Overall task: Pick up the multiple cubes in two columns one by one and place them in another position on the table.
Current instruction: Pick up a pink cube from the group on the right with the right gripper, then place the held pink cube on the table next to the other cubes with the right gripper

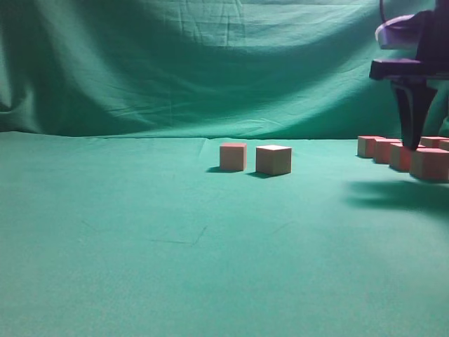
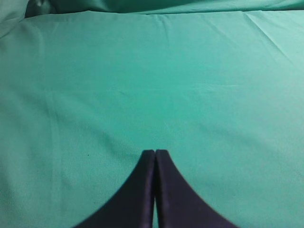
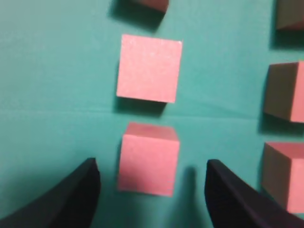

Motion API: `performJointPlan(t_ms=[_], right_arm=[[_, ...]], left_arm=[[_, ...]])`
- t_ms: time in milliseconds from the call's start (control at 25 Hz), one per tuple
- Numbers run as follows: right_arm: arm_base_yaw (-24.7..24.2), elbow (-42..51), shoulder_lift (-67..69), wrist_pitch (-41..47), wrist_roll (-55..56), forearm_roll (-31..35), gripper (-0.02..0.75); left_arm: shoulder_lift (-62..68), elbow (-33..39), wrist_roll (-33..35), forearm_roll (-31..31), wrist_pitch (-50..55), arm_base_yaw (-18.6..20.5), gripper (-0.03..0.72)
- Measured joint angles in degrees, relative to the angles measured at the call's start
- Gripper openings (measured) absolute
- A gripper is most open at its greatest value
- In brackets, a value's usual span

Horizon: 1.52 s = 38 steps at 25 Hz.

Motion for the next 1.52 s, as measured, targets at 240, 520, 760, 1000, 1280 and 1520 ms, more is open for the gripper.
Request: performJointPlan(t_ms=[240,520,760,1000,1280,1520], right_arm=[[0.0,-2.2,4.5,-1.3,-0.3,0.7,0.475],[0.0,-2.8,5.7,-1.7,-0.3,0.7,0.317],[0.0,-2.9,5.6,1.0,-0.4,0.8,0.263],[5.4,-3.2,-0.2,4.1,-11.0,11.5,0.263],[19.4,-17.5,-1.5,9.9,-15.0,17.1,0.263],[29.0,-34.9,7.5,17.5,-9.6,10.3,0.263]], left_arm=[[0.0,0.0,0.0,0.0,0.0,0.0,0.000],[0.0,0.0,0.0,0.0,0.0,0.0,0.000],[0.0,0.0,0.0,0.0,0.0,0.0,0.000],[0.0,0.0,0.0,0.0,0.0,0.0,0.000],[0.0,0.0,0.0,0.0,0.0,0.0,0.000],[0.0,0.0,0.0,0.0,0.0,0.0,0.000]])
